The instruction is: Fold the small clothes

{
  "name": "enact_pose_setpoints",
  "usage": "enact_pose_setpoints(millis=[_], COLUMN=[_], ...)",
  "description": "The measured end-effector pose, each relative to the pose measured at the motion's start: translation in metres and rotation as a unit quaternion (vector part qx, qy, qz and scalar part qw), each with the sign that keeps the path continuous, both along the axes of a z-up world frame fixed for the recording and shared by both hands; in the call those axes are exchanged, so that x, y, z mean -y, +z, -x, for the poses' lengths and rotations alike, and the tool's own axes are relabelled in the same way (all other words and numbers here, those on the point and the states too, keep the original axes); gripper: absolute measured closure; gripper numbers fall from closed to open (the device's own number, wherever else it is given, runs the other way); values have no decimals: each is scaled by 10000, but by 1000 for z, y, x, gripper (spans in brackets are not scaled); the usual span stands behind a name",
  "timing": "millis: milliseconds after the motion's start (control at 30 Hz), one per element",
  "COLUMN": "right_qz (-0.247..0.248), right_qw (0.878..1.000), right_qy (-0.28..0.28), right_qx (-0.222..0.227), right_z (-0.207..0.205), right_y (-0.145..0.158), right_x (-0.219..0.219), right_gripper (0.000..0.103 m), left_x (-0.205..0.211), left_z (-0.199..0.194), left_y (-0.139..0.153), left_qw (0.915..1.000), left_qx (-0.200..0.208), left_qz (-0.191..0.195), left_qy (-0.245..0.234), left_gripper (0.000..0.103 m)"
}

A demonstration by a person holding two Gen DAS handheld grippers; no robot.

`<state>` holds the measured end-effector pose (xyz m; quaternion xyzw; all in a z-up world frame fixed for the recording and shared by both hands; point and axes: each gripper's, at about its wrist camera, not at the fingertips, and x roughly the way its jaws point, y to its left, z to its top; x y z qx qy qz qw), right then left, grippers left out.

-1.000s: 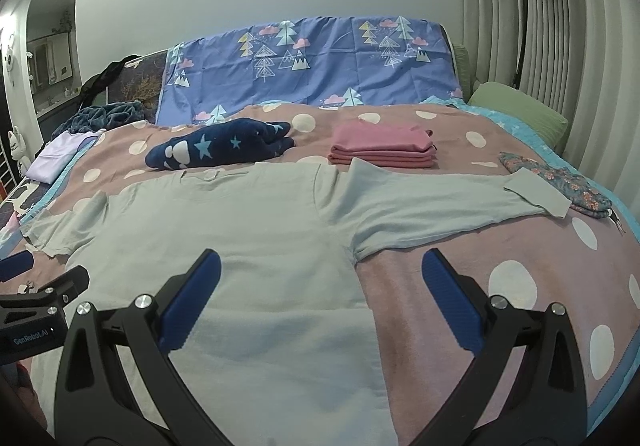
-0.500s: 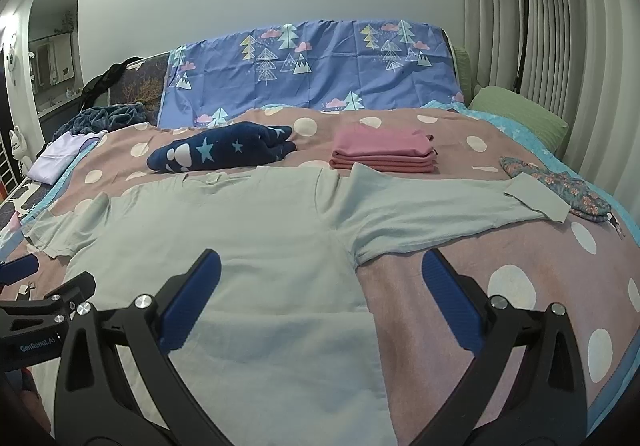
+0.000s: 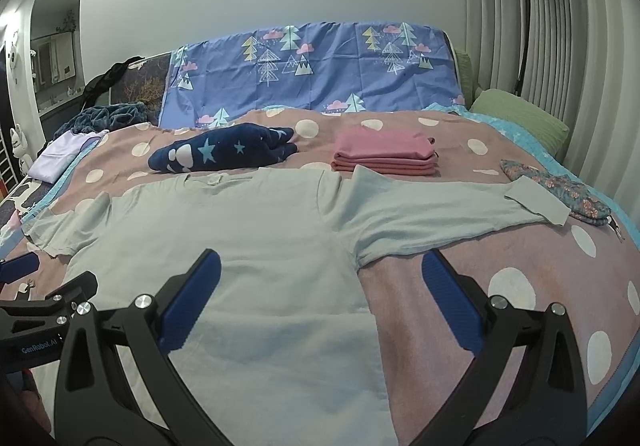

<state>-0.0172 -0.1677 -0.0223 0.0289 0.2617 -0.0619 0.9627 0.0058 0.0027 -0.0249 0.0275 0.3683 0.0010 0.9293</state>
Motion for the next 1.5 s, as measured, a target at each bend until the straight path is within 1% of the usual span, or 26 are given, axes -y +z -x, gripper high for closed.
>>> enact_pose_setpoints(millis=[500,700,833,1000,1100,1267,1300,1333,1400,1433,1500], right_qz=[9,25,40,62,76,78,84,92,118,127,142], right_qw=[10000,10000,10000,9999,9999,9999,9999,9999,9999,9999,9999], right_qy=[-13,-20,-45,-130,-136,-136,-132,-126,-107,-102,-92], right_qx=[-4,12,15,9,-2,4,5,7,4,-2,-21], right_z=[-1,-1,0,-1,-2,-3,-4,-5,-8,-9,-12], right_y=[2,3,5,5,5,5,6,6,6,6,5], right_x=[0,1,3,1,1,0,0,-2,-3,-4,-6], right_gripper=[2,2,2,2,2,2,2,2,2,2,2], left_x=[2,0,-5,-18,-25,-36,-38,-42,-48,-51,-59], left_z=[0,2,1,-2,1,4,5,7,8,6,-1], left_y=[1,-1,-2,-3,0,5,6,5,4,2,-2], left_qw=[10000,9998,9996,9988,9978,9948,9936,9905,9842,9841,9850], left_qx=[48,102,139,215,451,828,934,1122,1348,1328,1224], left_qz=[23,90,223,439,416,544,621,792,1103,1154,1217], left_qy=[-51,-112,-103,102,248,220,166,-7,-311,-263,-14], left_gripper=[1,1,1,1,1,1,1,1,1,1,1])
